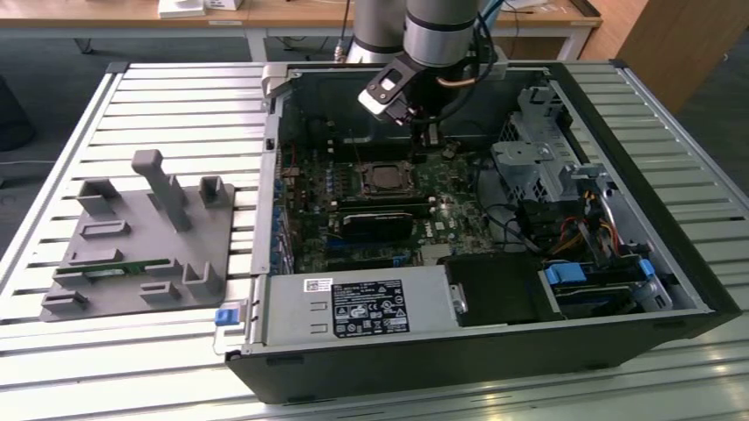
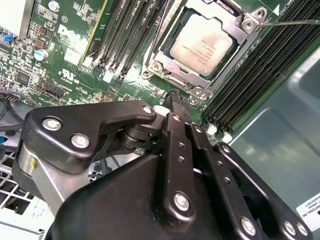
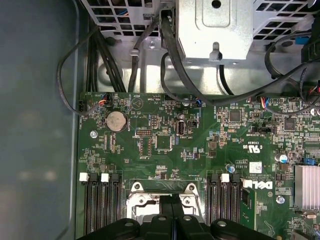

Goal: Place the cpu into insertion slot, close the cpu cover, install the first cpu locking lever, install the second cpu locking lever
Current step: 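Close the cpu cover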

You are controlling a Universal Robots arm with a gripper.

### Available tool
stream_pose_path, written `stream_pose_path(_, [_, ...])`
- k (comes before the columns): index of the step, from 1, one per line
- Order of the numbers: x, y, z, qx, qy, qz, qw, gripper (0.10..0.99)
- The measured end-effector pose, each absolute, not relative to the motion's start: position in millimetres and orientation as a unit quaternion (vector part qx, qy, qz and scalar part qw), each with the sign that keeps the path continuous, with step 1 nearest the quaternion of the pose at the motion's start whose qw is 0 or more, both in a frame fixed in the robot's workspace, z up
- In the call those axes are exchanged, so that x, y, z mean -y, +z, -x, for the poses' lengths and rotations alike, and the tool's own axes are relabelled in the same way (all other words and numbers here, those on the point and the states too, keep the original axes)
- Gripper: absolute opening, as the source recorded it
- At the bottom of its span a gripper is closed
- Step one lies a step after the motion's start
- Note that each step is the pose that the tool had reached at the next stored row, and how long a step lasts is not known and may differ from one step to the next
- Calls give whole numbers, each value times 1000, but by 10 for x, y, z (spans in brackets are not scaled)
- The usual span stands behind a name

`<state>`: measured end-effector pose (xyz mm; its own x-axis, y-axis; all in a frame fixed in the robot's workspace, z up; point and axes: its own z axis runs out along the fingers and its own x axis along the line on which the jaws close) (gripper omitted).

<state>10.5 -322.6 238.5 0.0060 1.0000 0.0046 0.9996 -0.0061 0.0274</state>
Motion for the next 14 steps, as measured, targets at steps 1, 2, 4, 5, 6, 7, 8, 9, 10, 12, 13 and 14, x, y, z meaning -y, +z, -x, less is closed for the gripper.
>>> stream_pose_path(1, [3226,2385,-103,-705,11,-709,8,106])
stream_pose_path(2, [3226,2385,-100,-705,11,-709,8,106])
stream_pose_path(4, [3226,2385,-96,-705,11,-709,8,106])
stream_pose_path(5, [3226,2385,-92,-705,11,-709,8,106])
stream_pose_path(6, [3226,2385,-89,-705,11,-709,8,106])
stream_pose_path(7, [3226,2385,-86,-705,11,-709,8,106])
stream_pose_path(8, [3226,2385,-82,-705,11,-709,8,106])
stream_pose_path(9, [3226,2385,-78,-705,11,-709,8,106])
stream_pose_path(10, [3226,2385,-73,-705,11,-709,8,106])
stream_pose_path(12, [3226,2385,-58,-705,11,-709,8,106])
stream_pose_path(13, [3226,2385,-46,-705,11,-709,8,106])
stream_pose_path(14, [3226,2385,-35,-705,11,-709,8,106])
